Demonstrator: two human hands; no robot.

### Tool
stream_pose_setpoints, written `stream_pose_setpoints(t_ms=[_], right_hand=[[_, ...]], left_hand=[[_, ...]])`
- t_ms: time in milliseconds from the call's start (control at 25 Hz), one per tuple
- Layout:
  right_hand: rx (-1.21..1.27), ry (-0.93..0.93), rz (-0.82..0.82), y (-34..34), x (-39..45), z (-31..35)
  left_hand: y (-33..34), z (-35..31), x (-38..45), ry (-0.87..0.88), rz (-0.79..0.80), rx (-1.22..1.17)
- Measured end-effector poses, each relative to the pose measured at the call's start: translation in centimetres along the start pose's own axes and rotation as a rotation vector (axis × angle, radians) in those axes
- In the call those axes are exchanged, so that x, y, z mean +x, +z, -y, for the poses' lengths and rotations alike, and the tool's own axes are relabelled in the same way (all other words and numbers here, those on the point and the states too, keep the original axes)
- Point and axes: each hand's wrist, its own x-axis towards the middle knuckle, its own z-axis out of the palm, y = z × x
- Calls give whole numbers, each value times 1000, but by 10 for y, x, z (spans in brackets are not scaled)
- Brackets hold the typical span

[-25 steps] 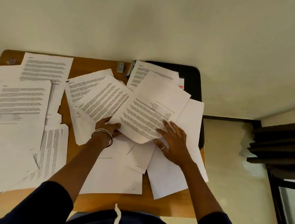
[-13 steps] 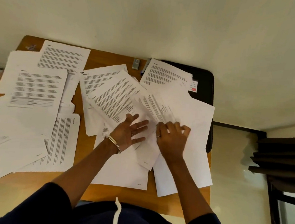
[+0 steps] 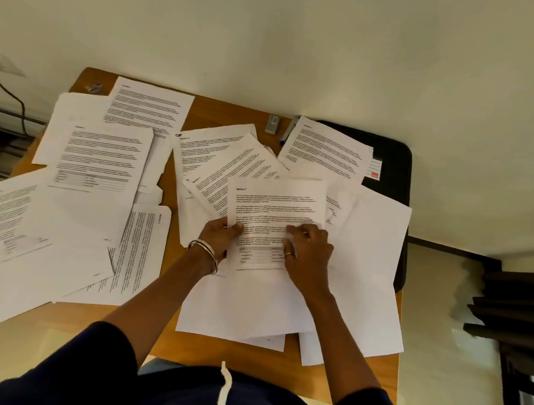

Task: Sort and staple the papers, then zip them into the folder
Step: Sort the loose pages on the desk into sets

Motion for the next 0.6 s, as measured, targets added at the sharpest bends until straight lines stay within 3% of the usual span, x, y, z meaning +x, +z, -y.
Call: stream_pose_setpoints(t_ms=[200,280,360,480,600], right_hand=[[27,34,45,5,-6,-14],[65,221,-80,-1,-5,-18],[63,549,-280,-15,-1,-32],[66,951,-386,-41,2,-67],[47,1111,-272,-54,0,-91]], left_hand=[[-8,-2,1,-19,-61,48],[-10,-2,6,-9,-92,70],[-11,-3,15,60,-143,142],[-6,-3,22,261,-252,457],[6,0,17,520,-301,1021]])
